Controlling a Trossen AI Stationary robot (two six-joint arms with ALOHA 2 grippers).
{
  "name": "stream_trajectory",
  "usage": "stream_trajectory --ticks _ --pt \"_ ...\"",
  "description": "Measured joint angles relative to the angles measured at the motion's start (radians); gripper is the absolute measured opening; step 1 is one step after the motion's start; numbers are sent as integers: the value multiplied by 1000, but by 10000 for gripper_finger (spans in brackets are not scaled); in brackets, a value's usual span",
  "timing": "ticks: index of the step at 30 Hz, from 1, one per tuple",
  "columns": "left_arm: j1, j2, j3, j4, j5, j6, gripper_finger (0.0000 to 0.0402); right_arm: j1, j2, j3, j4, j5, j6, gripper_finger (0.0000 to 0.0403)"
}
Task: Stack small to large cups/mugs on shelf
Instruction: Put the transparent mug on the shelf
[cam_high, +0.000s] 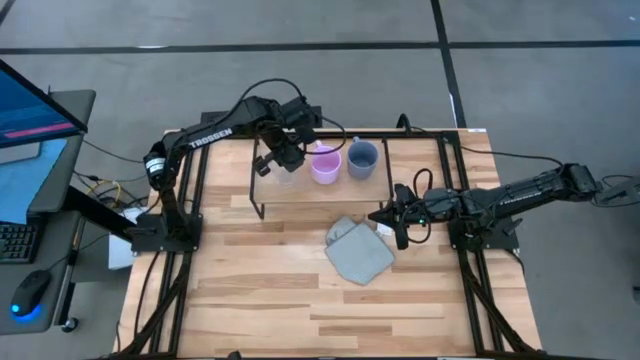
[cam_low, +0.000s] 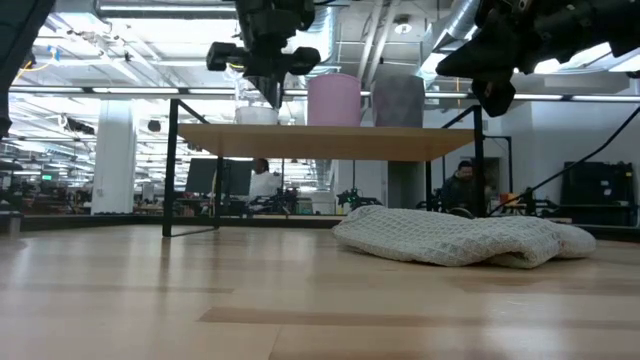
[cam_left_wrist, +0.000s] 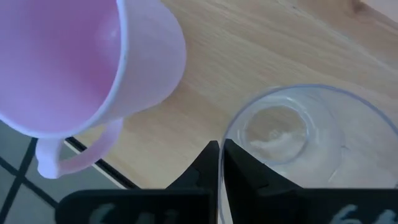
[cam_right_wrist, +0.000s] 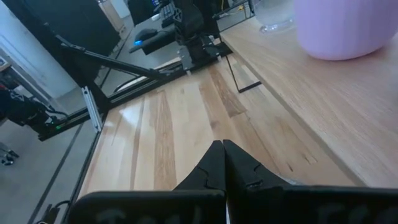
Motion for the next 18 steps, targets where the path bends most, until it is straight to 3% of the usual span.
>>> stream_trajectory --ticks 18 --pt "0 4 -3 54 -8 -64 10 0 0 0 0 0 0 10"
